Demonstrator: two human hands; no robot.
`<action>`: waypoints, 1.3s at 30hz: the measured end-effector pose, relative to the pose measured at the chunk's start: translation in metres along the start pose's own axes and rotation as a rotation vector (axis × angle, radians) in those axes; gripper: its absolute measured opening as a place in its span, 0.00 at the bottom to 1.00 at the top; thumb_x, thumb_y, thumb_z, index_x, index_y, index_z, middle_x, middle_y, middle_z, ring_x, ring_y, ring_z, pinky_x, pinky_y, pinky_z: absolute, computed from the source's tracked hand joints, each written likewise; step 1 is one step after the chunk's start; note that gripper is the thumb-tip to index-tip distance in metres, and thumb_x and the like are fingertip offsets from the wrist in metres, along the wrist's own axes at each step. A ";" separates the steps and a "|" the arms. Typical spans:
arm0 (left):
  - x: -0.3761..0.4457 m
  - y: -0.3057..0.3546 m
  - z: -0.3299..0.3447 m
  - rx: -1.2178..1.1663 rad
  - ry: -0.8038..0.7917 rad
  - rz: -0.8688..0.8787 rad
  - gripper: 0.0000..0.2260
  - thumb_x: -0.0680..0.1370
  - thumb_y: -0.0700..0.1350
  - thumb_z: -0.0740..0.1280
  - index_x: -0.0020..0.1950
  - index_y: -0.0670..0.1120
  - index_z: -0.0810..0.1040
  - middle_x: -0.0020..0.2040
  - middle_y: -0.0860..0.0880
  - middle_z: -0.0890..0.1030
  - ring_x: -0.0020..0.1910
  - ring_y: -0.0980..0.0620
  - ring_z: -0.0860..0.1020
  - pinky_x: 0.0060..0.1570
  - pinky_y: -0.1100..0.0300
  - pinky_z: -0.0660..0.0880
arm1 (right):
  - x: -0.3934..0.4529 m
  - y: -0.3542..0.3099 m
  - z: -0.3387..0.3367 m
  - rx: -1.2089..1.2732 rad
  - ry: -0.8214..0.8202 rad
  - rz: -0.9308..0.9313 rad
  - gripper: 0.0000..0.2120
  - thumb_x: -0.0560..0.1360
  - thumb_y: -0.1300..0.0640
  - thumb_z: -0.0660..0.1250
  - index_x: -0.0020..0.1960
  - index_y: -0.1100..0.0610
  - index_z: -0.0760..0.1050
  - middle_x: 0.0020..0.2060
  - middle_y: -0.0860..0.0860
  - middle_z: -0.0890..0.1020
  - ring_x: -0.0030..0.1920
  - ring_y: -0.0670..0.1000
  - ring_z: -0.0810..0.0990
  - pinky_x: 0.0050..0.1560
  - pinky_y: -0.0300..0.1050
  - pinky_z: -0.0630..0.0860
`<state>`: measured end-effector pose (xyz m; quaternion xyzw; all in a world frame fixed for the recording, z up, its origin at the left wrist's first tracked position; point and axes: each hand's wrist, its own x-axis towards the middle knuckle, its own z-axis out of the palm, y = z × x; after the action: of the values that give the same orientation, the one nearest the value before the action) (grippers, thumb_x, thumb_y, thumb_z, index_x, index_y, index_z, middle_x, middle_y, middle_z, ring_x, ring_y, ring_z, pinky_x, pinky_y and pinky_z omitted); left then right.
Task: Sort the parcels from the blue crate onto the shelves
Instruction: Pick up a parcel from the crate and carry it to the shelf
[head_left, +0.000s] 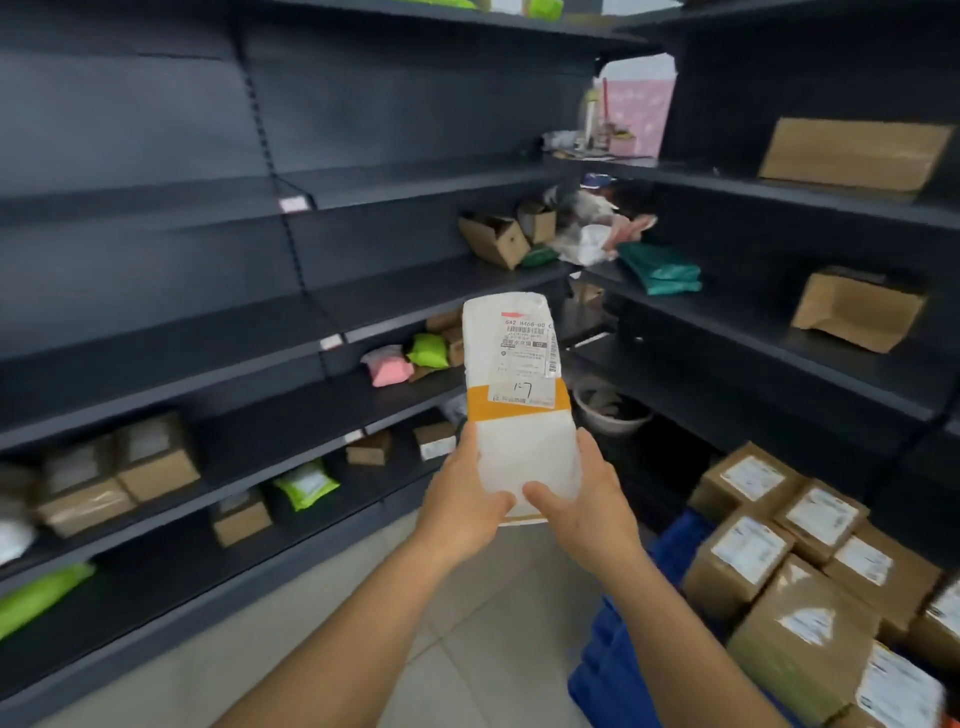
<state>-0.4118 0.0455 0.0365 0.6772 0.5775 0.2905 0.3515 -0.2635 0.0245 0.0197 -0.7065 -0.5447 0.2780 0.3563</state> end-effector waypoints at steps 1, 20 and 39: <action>-0.002 -0.011 -0.015 -0.002 0.026 -0.025 0.31 0.72 0.40 0.70 0.69 0.60 0.61 0.60 0.55 0.77 0.55 0.52 0.77 0.47 0.58 0.76 | 0.003 -0.010 0.016 -0.006 -0.031 -0.017 0.36 0.69 0.45 0.70 0.72 0.44 0.58 0.63 0.47 0.72 0.60 0.50 0.73 0.50 0.48 0.73; 0.059 -0.210 -0.221 -0.029 0.344 -0.475 0.29 0.75 0.43 0.70 0.72 0.56 0.61 0.64 0.53 0.74 0.58 0.54 0.75 0.43 0.67 0.75 | 0.109 -0.164 0.296 -0.085 -0.565 -0.214 0.33 0.72 0.48 0.70 0.72 0.44 0.58 0.64 0.49 0.70 0.59 0.50 0.73 0.51 0.46 0.73; 0.101 -0.354 -0.477 0.121 0.507 -0.492 0.32 0.73 0.48 0.72 0.72 0.52 0.59 0.65 0.50 0.68 0.61 0.52 0.71 0.54 0.62 0.72 | 0.144 -0.373 0.524 -0.148 -0.704 -0.428 0.38 0.74 0.46 0.68 0.76 0.46 0.50 0.68 0.50 0.66 0.57 0.48 0.71 0.48 0.41 0.71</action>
<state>-0.9810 0.2429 0.0266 0.4437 0.8083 0.3213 0.2157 -0.8496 0.3260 0.0103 -0.4628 -0.7862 0.3825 0.1464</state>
